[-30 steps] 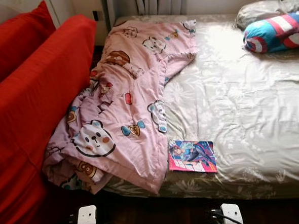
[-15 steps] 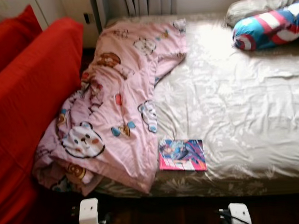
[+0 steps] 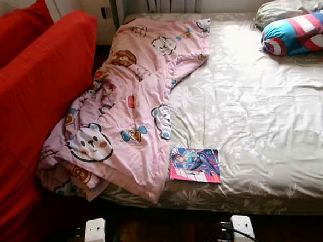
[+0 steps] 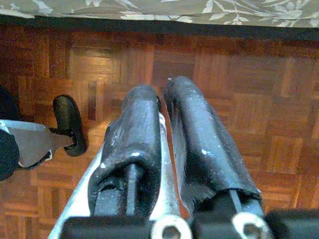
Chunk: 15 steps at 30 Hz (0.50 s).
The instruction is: Clean up the room
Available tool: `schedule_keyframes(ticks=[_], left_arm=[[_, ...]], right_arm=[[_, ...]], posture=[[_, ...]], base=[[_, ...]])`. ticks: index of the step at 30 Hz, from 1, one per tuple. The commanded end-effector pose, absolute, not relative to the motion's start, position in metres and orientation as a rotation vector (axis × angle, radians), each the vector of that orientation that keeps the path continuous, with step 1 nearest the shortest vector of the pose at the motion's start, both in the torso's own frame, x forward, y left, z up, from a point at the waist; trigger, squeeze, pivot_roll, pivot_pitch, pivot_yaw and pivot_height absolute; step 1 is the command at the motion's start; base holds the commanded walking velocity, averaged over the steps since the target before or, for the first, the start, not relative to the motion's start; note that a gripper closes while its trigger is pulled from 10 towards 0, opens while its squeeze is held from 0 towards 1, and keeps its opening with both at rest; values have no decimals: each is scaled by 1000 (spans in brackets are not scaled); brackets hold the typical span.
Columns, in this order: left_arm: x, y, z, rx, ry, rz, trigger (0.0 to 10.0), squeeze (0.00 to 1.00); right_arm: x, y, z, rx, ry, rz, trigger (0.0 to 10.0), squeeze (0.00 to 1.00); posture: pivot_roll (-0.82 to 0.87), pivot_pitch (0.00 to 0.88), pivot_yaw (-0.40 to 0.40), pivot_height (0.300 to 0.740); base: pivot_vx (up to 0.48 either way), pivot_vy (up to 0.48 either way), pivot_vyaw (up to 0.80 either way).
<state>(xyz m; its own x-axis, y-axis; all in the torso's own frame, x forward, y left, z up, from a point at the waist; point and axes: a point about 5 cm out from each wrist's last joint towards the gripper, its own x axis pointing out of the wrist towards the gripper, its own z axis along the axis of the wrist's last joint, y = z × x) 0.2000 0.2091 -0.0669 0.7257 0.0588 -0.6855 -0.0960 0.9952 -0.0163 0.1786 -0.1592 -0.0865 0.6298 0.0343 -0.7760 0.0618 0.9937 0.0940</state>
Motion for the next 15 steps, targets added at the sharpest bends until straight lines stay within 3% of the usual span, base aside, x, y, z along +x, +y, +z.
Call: schedule_keyframes(ticks=[1,10,15], left_arm=[[192,208,-72,-55,784,89,10000,0],[200,206,-66,-57,716,69,10000,0],[232,206,-41,-74,533,34,10000,0]], right_arm=[[168,-164,-91,111,916,-33,10000,0],[180,-189,-82,83,839,-45,10000,0],[205,-213,-60,60,668,-56,10000,0]], posture=[[50,178,-18,740],[48,178,-20,740],[46,179,-26,740]], base=[[0,0,0],[0,0,0],[0,0,0]])
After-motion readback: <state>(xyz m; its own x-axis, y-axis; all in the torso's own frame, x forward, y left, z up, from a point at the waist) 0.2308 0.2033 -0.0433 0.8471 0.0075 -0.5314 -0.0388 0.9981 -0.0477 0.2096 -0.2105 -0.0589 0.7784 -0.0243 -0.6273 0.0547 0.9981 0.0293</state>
